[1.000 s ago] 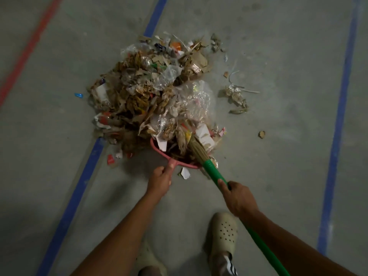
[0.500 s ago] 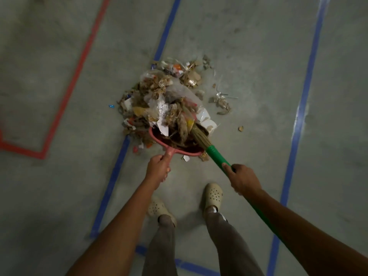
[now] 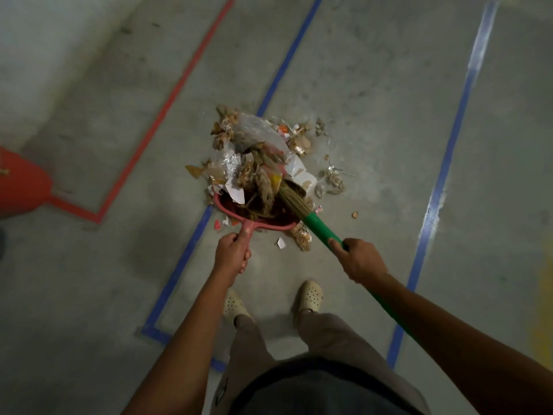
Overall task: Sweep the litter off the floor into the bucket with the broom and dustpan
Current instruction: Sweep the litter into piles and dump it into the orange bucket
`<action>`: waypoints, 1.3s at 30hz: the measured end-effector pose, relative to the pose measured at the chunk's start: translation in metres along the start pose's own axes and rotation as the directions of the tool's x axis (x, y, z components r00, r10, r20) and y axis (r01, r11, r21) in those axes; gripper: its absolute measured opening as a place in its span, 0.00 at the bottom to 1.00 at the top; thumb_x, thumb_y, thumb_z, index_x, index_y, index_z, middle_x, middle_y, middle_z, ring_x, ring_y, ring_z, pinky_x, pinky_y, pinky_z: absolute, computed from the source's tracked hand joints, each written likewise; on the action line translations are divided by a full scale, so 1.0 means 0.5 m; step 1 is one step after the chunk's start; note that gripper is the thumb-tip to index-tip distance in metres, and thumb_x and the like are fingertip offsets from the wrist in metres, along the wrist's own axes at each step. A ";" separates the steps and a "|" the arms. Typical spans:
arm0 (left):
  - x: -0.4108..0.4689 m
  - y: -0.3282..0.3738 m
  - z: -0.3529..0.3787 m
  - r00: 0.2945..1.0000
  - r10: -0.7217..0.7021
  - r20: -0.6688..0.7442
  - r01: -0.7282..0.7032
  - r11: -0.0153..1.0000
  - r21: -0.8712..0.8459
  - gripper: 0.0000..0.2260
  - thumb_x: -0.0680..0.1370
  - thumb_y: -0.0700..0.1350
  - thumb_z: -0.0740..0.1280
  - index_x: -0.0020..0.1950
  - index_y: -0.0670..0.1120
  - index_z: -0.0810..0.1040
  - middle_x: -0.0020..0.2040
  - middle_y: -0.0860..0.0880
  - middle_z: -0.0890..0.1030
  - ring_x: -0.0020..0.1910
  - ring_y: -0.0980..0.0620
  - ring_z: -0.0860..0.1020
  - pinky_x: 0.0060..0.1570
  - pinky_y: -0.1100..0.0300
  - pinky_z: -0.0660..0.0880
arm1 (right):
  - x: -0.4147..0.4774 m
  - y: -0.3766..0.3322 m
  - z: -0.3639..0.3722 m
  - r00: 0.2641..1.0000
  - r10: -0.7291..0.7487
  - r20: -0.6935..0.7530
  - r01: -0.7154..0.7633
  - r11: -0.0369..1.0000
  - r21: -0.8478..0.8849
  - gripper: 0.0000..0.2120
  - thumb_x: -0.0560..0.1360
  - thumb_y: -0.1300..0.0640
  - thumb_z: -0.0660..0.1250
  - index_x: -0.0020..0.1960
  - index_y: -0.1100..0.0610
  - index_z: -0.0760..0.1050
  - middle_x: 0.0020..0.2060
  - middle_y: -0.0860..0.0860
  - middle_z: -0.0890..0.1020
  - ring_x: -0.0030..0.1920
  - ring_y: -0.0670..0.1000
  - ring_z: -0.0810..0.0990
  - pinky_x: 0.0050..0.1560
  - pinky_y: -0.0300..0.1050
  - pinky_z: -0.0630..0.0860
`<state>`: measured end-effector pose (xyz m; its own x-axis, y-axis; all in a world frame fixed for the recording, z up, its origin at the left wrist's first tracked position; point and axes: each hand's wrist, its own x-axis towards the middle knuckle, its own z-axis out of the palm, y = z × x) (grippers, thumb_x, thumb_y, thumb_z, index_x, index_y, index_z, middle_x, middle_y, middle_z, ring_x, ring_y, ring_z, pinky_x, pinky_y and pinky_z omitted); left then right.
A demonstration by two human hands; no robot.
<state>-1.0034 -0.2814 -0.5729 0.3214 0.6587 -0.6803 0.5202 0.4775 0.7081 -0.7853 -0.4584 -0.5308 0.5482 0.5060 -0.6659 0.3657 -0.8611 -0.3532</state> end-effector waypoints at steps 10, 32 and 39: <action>-0.028 0.035 -0.187 0.999 0.032 0.036 -0.032 0.999 -0.001 0.22 0.80 0.64 0.63 0.42 0.45 0.71 0.26 0.50 0.72 0.21 0.55 0.65 0.22 0.62 0.62 | -0.098 -0.150 0.046 0.999 -0.034 -0.041 0.035 0.999 0.017 0.19 0.82 0.38 0.57 0.43 0.50 0.73 0.35 0.54 0.80 0.32 0.51 0.78 0.39 0.52 0.83; 0.107 0.106 -0.638 0.989 0.131 -0.074 -0.136 0.989 -0.064 0.27 0.76 0.69 0.64 0.36 0.46 0.69 0.29 0.45 0.72 0.22 0.52 0.65 0.23 0.61 0.61 | -0.028 -0.614 0.185 0.985 -0.149 -0.092 0.143 0.987 -0.072 0.24 0.81 0.36 0.56 0.42 0.53 0.76 0.35 0.55 0.82 0.35 0.56 0.83 0.40 0.53 0.84; 0.202 0.144 -0.810 0.975 0.081 -0.206 -0.116 0.979 -0.167 0.23 0.79 0.64 0.65 0.39 0.45 0.68 0.29 0.45 0.70 0.22 0.54 0.63 0.21 0.63 0.60 | 0.097 -0.851 0.205 0.960 -0.279 -0.003 0.273 0.944 -0.186 0.21 0.82 0.37 0.56 0.46 0.52 0.76 0.34 0.52 0.81 0.31 0.50 0.80 0.30 0.44 0.78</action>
<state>-1.2537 0.0551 -0.5141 0.1922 0.8006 -0.5675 0.3400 0.4881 0.8038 -0.9913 -0.0723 -0.4801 0.4266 0.7260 -0.5394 0.6347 -0.6652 -0.3932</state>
